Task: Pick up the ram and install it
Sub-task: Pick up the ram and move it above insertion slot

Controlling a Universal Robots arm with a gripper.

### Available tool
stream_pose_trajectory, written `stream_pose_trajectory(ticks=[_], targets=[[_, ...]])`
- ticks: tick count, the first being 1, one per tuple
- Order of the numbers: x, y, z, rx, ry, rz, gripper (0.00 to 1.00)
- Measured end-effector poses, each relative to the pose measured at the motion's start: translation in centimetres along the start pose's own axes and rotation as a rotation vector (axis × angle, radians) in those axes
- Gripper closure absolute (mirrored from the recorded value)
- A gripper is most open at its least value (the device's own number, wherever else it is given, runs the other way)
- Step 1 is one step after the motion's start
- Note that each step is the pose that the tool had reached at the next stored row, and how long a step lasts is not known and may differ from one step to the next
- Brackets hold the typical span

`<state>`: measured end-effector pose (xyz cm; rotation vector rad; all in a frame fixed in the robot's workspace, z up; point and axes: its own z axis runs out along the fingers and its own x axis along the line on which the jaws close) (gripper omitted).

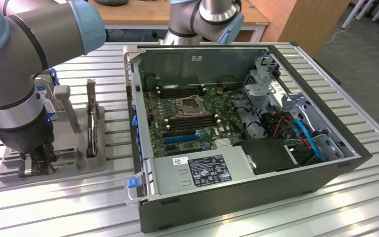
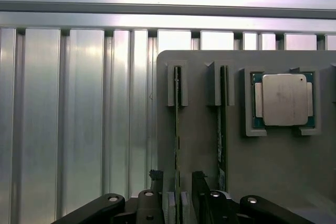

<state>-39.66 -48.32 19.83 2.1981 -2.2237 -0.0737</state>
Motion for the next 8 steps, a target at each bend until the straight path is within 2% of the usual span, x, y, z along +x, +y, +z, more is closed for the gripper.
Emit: stream_pose_trajectory(ticks=[7,8], targets=[[0.0,0.0,0.0,0.0,0.0,0.0,0.66],[0.0,0.0,0.0,0.0001,0.0,0.0,0.73]])
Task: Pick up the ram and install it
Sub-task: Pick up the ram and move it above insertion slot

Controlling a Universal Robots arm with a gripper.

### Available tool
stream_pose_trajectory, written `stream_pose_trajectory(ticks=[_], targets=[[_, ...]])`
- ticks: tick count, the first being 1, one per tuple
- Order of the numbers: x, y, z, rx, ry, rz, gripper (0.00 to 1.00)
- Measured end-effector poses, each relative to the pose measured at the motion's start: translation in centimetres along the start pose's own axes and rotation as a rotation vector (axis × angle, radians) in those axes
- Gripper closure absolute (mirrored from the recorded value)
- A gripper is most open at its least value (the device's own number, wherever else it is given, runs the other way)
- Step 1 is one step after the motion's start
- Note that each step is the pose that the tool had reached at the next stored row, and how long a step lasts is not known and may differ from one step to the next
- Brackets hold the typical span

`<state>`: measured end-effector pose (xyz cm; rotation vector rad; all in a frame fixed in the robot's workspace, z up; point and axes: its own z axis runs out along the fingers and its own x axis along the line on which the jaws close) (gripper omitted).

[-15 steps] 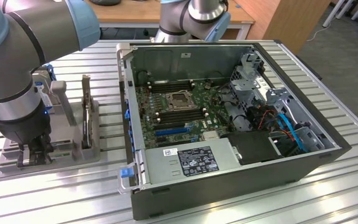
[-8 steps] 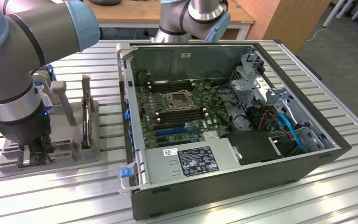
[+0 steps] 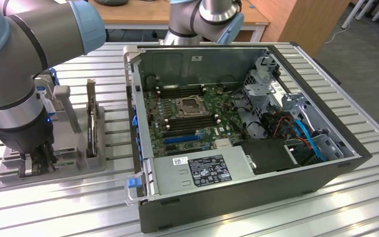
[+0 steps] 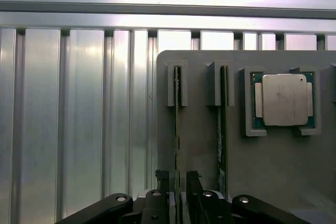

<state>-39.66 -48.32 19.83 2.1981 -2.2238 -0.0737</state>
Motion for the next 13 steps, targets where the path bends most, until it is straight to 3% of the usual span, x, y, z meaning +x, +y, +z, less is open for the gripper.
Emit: stream_pose_trajectory(ticks=[13], targets=[[0.0,0.01,-0.17,0.0,0.0001,0.0,0.73]])
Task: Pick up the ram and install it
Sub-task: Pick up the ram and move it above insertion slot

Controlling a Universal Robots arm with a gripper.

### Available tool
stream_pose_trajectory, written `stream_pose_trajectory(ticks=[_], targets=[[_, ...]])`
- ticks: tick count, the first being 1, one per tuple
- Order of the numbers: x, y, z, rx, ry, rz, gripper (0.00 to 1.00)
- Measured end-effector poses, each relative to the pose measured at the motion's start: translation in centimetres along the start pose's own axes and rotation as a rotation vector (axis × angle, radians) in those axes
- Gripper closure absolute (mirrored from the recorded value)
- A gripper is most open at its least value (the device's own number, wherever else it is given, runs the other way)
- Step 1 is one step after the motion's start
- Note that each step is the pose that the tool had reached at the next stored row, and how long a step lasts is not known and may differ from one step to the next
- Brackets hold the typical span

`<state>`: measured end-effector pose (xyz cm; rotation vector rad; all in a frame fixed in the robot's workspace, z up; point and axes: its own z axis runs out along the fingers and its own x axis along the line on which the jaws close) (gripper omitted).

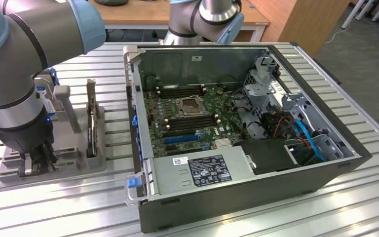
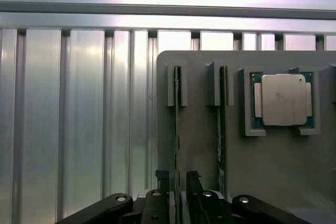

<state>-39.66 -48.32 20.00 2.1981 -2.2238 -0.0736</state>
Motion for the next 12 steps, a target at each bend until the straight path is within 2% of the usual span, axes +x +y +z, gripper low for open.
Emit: stream_pose_trajectory(ticks=[12], targets=[[0.0,0.0,-0.01,0.0,0.0,0.0,0.73]])
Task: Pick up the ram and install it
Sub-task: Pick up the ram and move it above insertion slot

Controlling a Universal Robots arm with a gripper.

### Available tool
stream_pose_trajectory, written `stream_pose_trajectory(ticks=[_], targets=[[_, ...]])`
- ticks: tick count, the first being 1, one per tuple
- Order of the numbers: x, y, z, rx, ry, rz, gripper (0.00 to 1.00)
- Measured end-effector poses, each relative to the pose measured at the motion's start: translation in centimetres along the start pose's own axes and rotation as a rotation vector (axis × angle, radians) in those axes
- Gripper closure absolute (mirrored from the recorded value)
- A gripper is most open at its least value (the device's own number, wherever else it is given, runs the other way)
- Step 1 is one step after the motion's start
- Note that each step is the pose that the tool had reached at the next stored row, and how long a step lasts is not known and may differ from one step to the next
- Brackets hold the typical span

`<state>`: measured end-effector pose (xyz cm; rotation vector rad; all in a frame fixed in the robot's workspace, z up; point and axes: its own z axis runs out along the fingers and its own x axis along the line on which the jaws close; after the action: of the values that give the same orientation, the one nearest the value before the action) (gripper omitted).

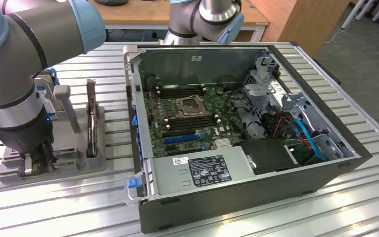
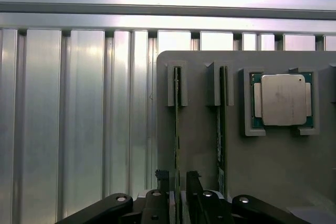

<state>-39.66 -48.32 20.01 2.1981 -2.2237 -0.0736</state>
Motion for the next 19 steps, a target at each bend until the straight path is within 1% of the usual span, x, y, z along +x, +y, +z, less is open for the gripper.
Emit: stream_pose_trajectory(ticks=[2,4,6,17,19], targets=[[0.0,0.0,0.0,0.0,-0.0001,0.0,0.74],[0.0,0.0,0.0,-0.0001,-0.0002,0.0,0.87],[0.0,0.0,0.0,0.0,0.0,0.0,0.88],[0.0,0.0,-0.01,0.0,0.0,0.0,0.88],[0.0,0.01,-0.2,-0.0002,0.0002,0.0,0.88]])
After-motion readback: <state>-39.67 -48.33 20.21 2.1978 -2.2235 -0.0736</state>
